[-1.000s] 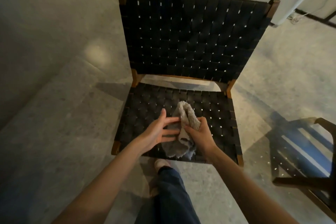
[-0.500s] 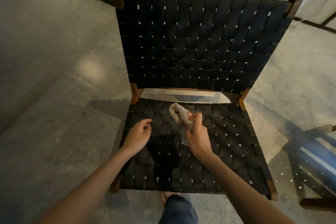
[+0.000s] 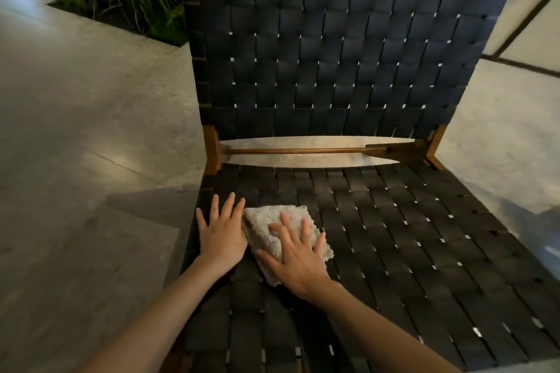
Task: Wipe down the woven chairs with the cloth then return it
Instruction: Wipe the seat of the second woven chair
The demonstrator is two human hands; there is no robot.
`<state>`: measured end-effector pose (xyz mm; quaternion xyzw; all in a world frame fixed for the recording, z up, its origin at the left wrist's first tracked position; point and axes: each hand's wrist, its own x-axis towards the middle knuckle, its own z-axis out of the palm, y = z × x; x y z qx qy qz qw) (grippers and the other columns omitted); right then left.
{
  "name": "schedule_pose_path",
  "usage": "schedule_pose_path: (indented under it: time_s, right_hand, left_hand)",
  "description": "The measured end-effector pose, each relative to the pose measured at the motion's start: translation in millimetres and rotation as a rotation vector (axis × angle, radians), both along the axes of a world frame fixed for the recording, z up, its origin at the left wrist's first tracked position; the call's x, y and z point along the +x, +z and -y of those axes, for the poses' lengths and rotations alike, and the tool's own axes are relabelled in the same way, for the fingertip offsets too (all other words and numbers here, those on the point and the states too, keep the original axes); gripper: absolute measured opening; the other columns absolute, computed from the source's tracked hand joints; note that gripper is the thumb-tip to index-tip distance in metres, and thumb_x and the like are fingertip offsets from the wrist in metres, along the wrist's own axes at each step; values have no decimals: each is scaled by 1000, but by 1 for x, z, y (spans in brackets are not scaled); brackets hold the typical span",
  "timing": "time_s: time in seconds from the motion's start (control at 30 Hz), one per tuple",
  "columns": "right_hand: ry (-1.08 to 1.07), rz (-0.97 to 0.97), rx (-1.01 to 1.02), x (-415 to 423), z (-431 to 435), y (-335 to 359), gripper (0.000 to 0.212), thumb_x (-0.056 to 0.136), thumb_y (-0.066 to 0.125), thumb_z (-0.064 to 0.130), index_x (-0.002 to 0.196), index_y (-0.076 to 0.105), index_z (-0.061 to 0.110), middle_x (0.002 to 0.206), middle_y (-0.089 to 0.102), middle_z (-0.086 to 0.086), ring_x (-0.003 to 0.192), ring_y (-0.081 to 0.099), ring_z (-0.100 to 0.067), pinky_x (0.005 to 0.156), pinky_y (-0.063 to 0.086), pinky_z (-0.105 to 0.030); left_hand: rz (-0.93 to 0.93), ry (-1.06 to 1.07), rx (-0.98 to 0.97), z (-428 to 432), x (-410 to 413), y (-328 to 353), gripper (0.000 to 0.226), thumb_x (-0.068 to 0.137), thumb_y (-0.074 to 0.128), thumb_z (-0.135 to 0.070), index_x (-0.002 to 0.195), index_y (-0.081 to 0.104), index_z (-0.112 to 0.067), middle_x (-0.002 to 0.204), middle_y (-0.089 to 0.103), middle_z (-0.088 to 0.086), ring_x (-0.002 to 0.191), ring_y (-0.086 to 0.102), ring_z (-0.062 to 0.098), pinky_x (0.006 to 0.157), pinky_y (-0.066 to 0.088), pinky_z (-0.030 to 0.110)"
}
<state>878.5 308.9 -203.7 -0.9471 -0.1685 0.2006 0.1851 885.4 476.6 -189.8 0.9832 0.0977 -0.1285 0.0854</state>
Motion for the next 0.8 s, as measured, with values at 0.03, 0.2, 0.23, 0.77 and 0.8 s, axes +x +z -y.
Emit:
schedule_pose_path:
  time_s: [0.03, 0.2, 0.23, 0.77, 0.8]
  right_hand:
    - [10, 30, 5, 2, -1, -10, 65, 88, 25, 73, 145, 8, 46, 158, -16, 13, 142, -25, -27, 103, -26, -54]
    - [-30, 169, -18, 27, -10, -44, 65, 89, 24, 71, 143, -7, 55, 158, -17, 10, 143, -22, -24, 106, -26, -47]
    - [-47, 172, -32, 34, -13, -47, 65, 90, 24, 71, 144, -7, 54, 158, -17, 9, 144, -21, -25, 107, -24, -47]
    - [-17, 6, 55, -10, -17, -2, 54, 97, 44, 38, 147, 25, 40, 160, 14, 1, 146, 11, -31, 118, 11, -49]
    - [-8, -8, 56, -19, -18, 0, 54, 96, 45, 41, 146, 25, 43, 160, 13, 2, 146, 12, -32, 117, 13, -52]
  left_hand:
    - [8, 0, 26, -3, 1, -6, 61, 98, 37, -35, 151, 7, -28, 160, 0, -5, 146, -8, 25, 115, 0, 55]
    - [147, 29, 25, -13, 13, -23, 53, 101, 28, -36, 151, 15, -25, 159, 12, -5, 146, 4, 18, 116, 5, 51]
    - [179, 57, 3, -16, 15, -25, 52, 101, 30, -35, 150, 19, -22, 158, 15, -3, 146, 7, 16, 116, 7, 49]
    - [137, 48, -256, -43, -27, -11, 51, 104, 26, -30, 150, 16, -14, 160, 6, 2, 147, 2, 20, 118, 12, 36]
    - [143, 76, -303, -44, -34, -10, 50, 104, 26, -30, 151, 16, -15, 160, 4, 1, 146, 4, 19, 117, 15, 37]
